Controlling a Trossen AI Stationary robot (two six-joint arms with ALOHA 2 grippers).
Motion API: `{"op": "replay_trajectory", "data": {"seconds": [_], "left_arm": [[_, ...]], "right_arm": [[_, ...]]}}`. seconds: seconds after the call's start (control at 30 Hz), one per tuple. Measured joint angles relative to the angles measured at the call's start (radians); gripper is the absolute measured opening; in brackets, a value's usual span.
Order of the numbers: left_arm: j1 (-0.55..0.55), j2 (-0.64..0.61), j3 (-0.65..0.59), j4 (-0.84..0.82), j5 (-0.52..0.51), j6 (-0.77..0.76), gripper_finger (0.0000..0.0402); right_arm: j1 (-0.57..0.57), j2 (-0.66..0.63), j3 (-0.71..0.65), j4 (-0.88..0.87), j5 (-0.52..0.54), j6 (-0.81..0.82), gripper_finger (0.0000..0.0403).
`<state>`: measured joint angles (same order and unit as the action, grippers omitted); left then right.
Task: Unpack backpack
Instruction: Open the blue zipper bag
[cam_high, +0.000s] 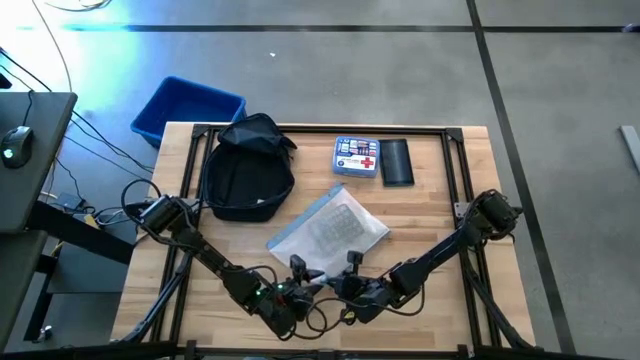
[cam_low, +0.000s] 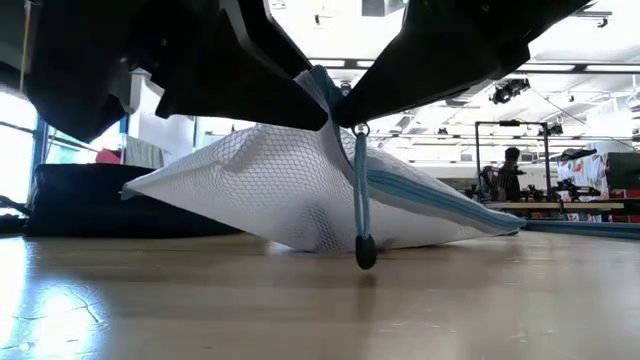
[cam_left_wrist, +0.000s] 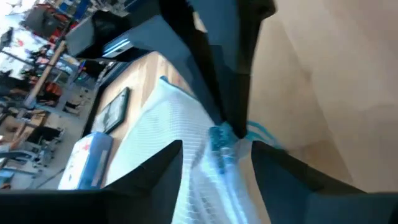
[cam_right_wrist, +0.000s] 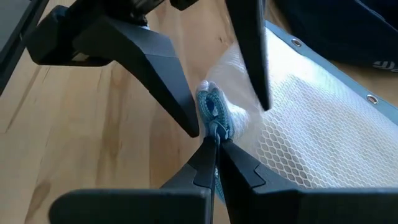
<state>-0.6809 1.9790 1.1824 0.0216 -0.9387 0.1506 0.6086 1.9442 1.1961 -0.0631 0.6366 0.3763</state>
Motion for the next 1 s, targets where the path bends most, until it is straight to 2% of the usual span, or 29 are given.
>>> {"op": "replay_trajectory", "data": {"seconds": [0.23,0.4,0.5,0.6,0.7,0.9,1.0], "left_arm": [[-0.006,0.000,0.000,0.000,0.044,0.051,0.0015],[-0.068,0.001,-0.002,-0.007,-0.044,0.196,0.0005],[-0.106,0.001,-0.002,-0.017,-0.067,0.230,0.0003],[-0.135,-0.001,-0.002,-0.041,-0.066,0.236,0.0002],[-0.140,-0.001,-0.002,-0.089,-0.056,0.219,0.0001],[-0.126,-0.003,0.000,-0.210,0.059,0.122,0.0000],[-0.115,-0.004,0.001,-0.301,0.055,0.061,0.0000]], "right_arm": [[-0.006,0.000,0.000,-0.005,-0.063,0.008,0.0000],[-0.042,0.015,0.004,-0.059,-0.180,0.065,0.0000],[-0.068,0.058,0.003,-0.117,-0.185,0.124,0.0001],[-0.097,0.071,-0.001,-0.272,-0.168,0.215,0.0001],[-0.103,0.053,0.003,-0.500,-0.086,0.350,0.0001],[-0.098,0.045,-0.003,-1.014,-0.025,0.661,0.0000],[-0.078,0.046,-0.031,-1.073,-0.042,0.743,0.0000]]}}
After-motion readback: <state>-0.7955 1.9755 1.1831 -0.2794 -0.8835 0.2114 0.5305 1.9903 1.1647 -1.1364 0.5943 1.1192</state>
